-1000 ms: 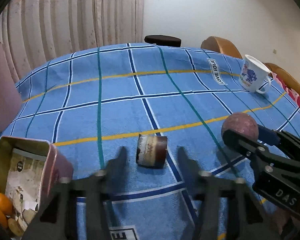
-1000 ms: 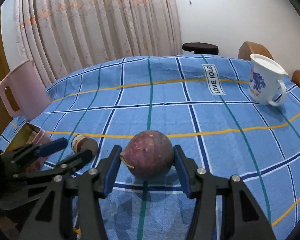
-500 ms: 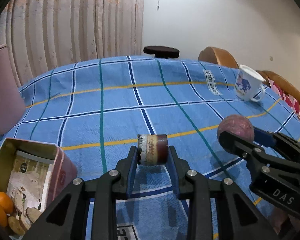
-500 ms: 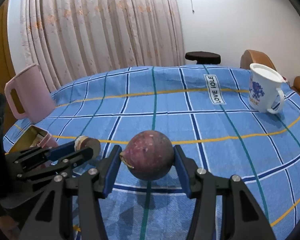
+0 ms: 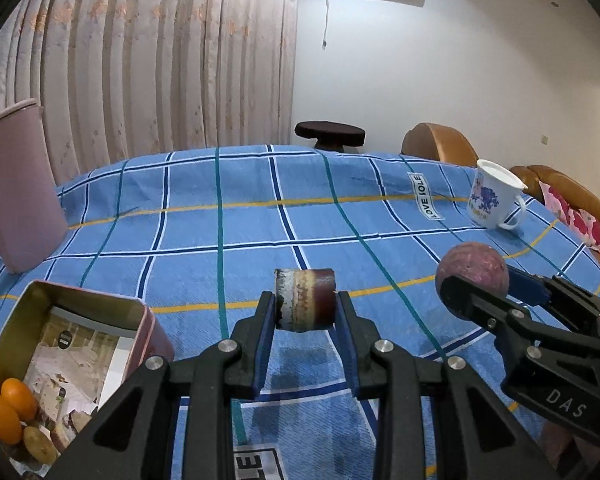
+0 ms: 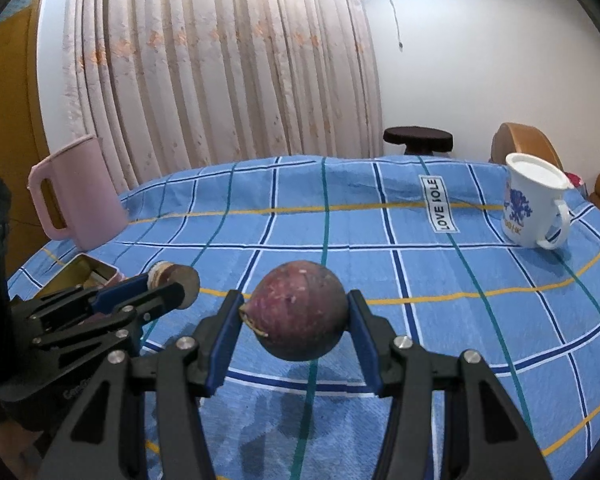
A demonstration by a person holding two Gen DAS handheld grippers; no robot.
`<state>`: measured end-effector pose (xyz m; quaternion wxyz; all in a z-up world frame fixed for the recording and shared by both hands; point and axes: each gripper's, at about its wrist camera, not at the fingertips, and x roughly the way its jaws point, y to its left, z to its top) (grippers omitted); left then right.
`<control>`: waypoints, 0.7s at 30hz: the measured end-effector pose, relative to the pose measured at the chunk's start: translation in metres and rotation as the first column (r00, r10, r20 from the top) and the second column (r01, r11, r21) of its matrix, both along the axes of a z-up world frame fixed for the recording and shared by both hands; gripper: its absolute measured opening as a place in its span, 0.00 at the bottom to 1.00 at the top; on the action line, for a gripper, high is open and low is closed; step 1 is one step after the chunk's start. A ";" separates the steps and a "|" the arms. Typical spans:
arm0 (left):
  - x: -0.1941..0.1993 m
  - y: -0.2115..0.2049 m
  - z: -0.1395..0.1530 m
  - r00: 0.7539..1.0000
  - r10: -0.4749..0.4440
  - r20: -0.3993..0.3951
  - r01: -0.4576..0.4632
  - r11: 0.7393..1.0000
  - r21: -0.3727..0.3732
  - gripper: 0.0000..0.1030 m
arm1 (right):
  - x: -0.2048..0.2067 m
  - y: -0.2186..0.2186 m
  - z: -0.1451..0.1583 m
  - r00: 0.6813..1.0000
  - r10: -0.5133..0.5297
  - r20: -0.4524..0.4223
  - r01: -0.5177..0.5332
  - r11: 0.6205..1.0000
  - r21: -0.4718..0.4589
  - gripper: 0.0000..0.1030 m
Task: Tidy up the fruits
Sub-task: 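Carry the can with the left gripper while the right gripper carries the purple fruit to the tin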
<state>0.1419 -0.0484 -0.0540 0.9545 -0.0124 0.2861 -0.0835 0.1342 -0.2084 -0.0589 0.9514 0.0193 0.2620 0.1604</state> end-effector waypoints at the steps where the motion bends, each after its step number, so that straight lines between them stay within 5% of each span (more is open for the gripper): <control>1: -0.001 0.000 0.000 1.000 0.000 0.005 0.000 1.000 0.001 0.31 | -0.001 0.000 0.001 1.000 0.003 0.008 -0.003 1.000 -0.001 0.54; 21: -0.027 -0.002 0.011 0.990 0.025 0.135 -0.028 0.999 0.021 0.31 | -0.024 0.003 0.011 0.990 0.015 0.138 -0.014 1.000 -0.013 0.54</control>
